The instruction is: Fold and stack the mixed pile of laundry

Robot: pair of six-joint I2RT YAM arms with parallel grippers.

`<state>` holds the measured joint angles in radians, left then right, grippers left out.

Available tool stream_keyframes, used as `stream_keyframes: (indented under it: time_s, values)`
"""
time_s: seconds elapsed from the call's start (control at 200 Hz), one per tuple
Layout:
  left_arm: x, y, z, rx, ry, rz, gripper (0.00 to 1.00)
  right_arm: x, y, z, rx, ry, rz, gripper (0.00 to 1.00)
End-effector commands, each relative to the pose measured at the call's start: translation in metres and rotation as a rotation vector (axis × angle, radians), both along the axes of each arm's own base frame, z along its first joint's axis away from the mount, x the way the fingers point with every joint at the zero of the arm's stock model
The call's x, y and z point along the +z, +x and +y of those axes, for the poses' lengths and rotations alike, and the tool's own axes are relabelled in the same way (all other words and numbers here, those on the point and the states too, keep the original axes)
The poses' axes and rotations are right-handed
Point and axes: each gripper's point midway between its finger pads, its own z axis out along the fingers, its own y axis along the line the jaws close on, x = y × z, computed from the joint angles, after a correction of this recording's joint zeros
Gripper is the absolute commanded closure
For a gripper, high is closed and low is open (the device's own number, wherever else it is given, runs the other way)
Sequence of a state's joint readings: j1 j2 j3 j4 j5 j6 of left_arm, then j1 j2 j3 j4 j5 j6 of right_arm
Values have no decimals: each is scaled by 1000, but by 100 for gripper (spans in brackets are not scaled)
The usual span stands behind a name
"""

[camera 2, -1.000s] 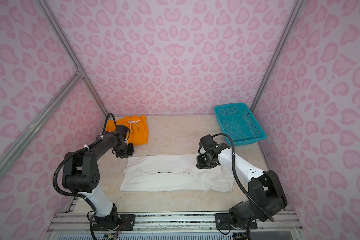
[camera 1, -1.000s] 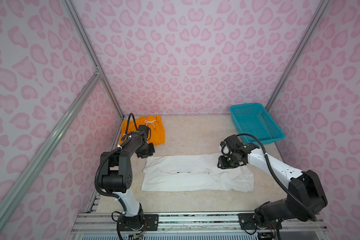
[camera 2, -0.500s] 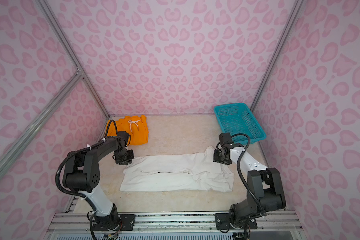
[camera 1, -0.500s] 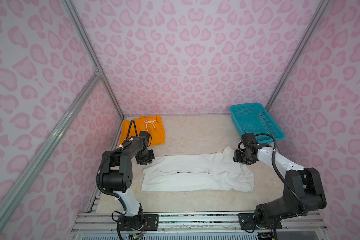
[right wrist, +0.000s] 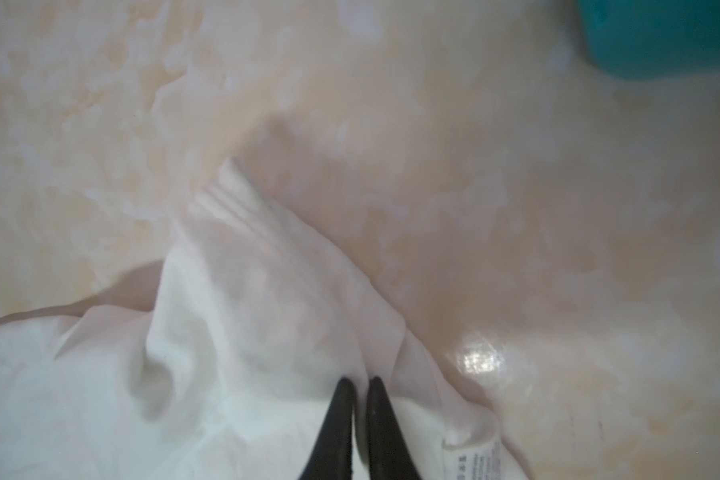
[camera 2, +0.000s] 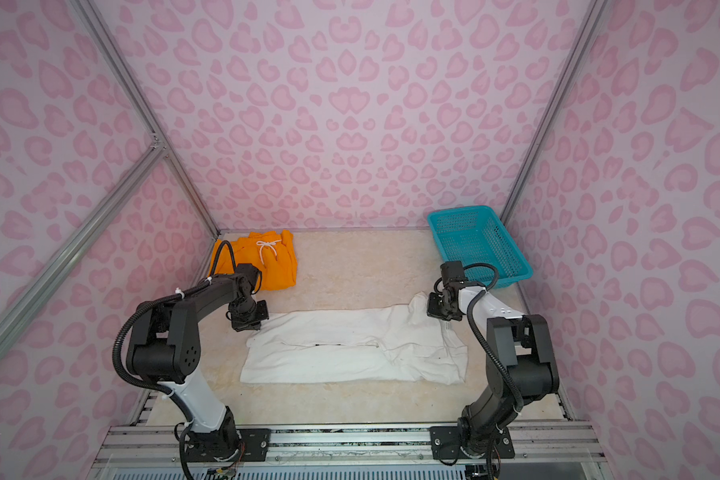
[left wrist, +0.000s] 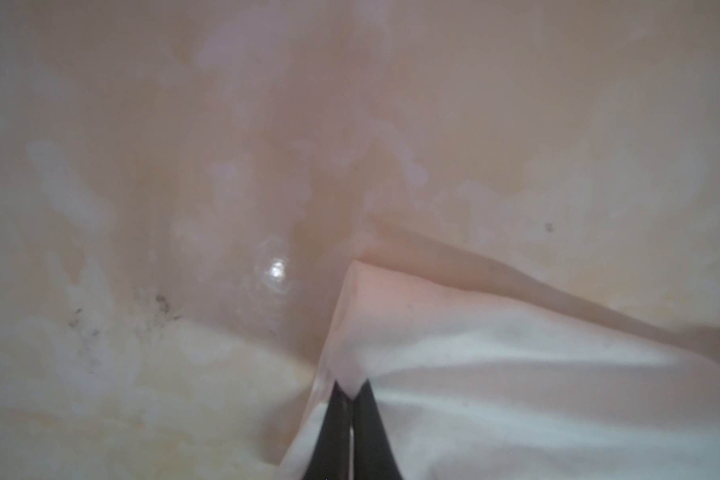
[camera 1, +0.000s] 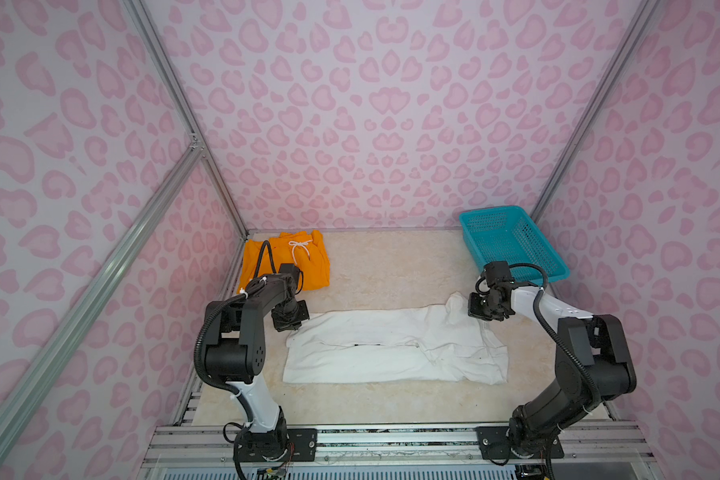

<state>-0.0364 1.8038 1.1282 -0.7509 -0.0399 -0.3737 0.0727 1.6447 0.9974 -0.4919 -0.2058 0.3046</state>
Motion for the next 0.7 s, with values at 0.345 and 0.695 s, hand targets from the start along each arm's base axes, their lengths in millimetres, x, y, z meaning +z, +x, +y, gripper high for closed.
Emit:
stream_keyframes:
  time_s: [0.345, 0.695]
  values:
    - [15, 16, 1, 15, -7, -81, 97, 29, 27, -6, -1, -12, -94, 100]
    - [41, 43, -11, -24, -77, -217, 97, 44, 38, -15, -10, -49, -128, 100]
